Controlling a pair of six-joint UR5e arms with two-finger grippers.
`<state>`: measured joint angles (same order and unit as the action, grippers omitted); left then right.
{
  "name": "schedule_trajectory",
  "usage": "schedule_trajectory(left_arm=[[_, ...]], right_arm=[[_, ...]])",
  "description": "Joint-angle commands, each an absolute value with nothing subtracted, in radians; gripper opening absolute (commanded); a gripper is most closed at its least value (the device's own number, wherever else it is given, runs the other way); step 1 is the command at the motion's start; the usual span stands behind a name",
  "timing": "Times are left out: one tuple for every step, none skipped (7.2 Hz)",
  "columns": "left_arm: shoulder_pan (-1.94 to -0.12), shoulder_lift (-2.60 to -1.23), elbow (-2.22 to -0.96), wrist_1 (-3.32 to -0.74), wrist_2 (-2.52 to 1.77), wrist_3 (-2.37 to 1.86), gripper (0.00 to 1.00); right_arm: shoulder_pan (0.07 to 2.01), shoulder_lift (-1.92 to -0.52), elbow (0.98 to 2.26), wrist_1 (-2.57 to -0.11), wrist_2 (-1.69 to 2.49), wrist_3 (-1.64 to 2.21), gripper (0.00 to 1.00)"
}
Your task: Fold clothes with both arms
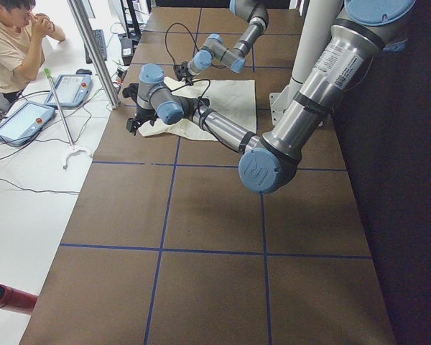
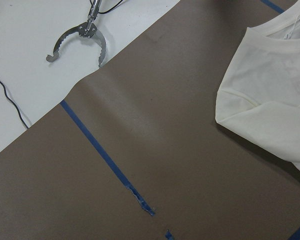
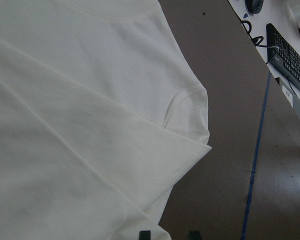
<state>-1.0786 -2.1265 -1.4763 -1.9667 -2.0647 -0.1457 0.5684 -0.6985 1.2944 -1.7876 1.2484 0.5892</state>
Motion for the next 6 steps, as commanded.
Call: schedule_trajectory(left_arm=[[-1.075, -2.128, -1.479, -1.97, -2.065, -0.16, 1.0], [-1.075, -2.126, -1.482, -1.97, -2.065, -0.169, 1.0], [-1.075, -2.128, -1.489, -1.974, -2.072, -0.208, 1.0], [-1.074, -2.112, -1.523, -1.983, -2.11, -0.294, 1.0], [-1.057, -2.055, -1.622, -1.983, -2.115, -0.411, 1.0], [-0.999, -1.966, -1.755, -1.982, -2.111, -0.53, 1.0]], right_arm=[[0.615, -0.738, 1.324, -1.766, 1.258, 0.525, 0.68], [0.645, -0.748, 1.325, -1.702, 1.308, 0.502, 0.83], [0.687, -0.753, 1.347, -1.625, 1.431, 0.508, 1.0], [0.734, -0.787, 1.433, -1.611, 1.607, 0.546, 1.0], [0.764, -0.843, 1.562, -1.611, 1.775, 0.616, 1.0], [0.762, -0.927, 1.703, -1.611, 1.845, 0.741, 1.0]])
